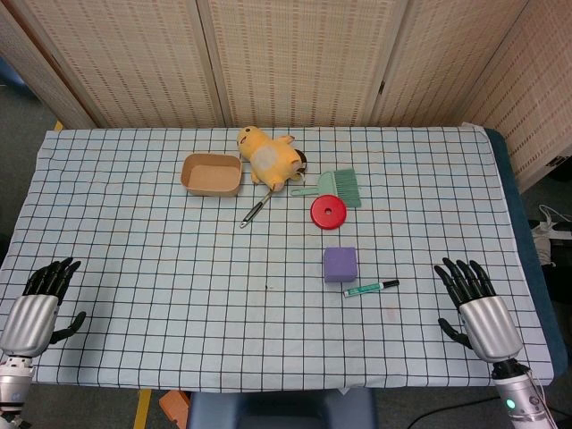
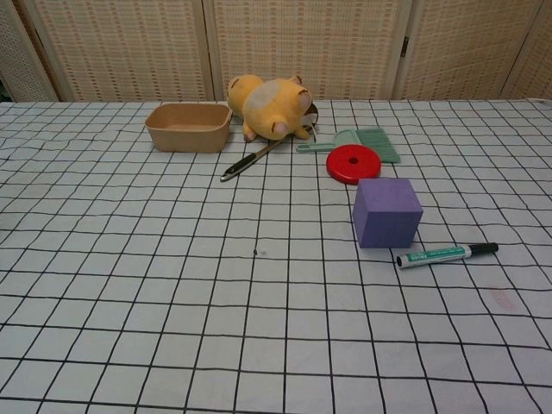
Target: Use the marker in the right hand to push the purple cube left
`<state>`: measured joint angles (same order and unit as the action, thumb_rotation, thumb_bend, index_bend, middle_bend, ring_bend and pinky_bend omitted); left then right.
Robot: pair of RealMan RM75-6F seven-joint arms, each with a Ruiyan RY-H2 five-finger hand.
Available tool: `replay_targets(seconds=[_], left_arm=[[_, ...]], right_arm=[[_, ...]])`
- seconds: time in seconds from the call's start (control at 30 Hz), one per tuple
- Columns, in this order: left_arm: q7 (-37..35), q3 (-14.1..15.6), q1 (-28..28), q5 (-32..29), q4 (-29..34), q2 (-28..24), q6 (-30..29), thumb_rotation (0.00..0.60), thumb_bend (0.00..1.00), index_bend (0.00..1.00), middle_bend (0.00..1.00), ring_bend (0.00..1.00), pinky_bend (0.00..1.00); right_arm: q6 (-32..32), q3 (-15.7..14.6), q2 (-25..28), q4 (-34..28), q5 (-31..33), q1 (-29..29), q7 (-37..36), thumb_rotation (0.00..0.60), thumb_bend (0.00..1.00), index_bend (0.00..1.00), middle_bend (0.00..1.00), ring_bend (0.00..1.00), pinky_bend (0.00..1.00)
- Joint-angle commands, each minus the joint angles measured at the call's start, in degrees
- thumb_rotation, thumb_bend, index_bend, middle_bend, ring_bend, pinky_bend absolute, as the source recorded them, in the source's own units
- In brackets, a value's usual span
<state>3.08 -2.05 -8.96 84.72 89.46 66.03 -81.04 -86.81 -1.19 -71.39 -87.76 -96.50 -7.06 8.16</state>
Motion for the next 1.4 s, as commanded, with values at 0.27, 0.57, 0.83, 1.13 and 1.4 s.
replay_targets(seconds=[0.27, 0.57, 0.83, 1.13, 1.4], left_arm=[[-0.11, 0.39, -0.06, 0.94, 0.62, -0.13, 0.00, 0.600, 0.34, 0.00, 0.00, 0.00, 0.10], [-2.92, 0.70, -0.36, 2.60, 0.50, -0.96, -0.22, 0.600, 0.34, 0.00, 0.00, 0.00, 0.10], [-5.61, 0.93, -0.10, 3.57, 0.37, -1.97, -1.03, 0.600, 0.34, 0.00, 0.00, 0.00, 0.10], [-6.49, 1.09, 0.01, 3.97, 0.27, -2.26, -1.29, 0.600, 0.34, 0.00, 0.00, 0.00, 0.10], [-6.01, 1.06, -0.22, 3.73, 0.22, -2.03, -0.76, 0.600, 0.34, 0.00, 0.00, 0.00, 0.10]], right_arm=[[5.43, 0.06, -3.80, 2.58, -1.38, -3.53, 1.05, 0.600, 0.13, 0.00, 0.00, 0.00, 0.03], [19.55, 3.88, -11.07, 4.62, 1.76, -12.95, 10.11, 0.600, 0.14, 0.40, 0.29, 0.08, 0.16], [24.73, 5.54, -15.58, 6.90, 7.11, -16.07, 15.08, 0.600, 0.18, 0.49, 0.34, 0.12, 0.18], [23.51, 5.48, -16.64, 8.42, 10.32, -15.51, 14.81, 0.600, 0.19, 0.49, 0.34, 0.12, 0.18], [24.89, 5.49, -17.55, 11.14, 13.13, -16.06, 13.39, 0.600, 0.21, 0.50, 0.36, 0.14, 0.18]])
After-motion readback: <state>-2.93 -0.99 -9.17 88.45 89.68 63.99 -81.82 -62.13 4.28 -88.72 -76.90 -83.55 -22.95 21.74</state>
